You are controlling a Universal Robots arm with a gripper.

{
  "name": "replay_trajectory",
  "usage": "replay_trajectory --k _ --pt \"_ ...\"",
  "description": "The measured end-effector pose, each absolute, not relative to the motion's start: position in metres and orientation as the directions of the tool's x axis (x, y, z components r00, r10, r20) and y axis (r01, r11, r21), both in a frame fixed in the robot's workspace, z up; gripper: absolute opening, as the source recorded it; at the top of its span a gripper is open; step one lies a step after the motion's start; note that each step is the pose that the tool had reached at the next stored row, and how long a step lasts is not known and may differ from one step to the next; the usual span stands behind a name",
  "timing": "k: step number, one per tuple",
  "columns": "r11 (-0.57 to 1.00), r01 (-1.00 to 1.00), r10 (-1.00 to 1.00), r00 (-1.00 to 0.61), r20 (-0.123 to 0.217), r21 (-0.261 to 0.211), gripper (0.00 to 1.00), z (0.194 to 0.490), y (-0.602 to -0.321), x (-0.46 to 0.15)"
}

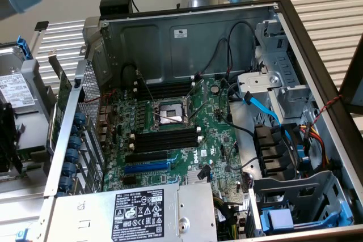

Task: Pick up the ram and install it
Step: 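Pick up the ram and move it above insertion slot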

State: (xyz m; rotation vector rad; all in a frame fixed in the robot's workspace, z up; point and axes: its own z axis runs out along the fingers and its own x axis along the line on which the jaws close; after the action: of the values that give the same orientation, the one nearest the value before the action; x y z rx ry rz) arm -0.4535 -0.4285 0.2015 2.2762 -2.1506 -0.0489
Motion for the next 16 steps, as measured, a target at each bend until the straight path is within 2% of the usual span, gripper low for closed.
replay_trajectory --k 1,2,8,16 --pt "-0.057 -0.998 -0.998 0.056 -0.016 0.029 0.18 0.201 -0.429 -0.454" --pt "-0.057 -0.998 -0.998 0.056 -0.016 0.03 0.12 0.202 -0.429 -0.454" --pt "-0.057 -0.998 -0.998 0.056 -0.017 0.031 0.12 0.205 -0.43 -0.454" --pt "-0.056 -0.998 -0.998 0.055 -0.02 0.031 0.12 0.235 -0.432 -0.454"
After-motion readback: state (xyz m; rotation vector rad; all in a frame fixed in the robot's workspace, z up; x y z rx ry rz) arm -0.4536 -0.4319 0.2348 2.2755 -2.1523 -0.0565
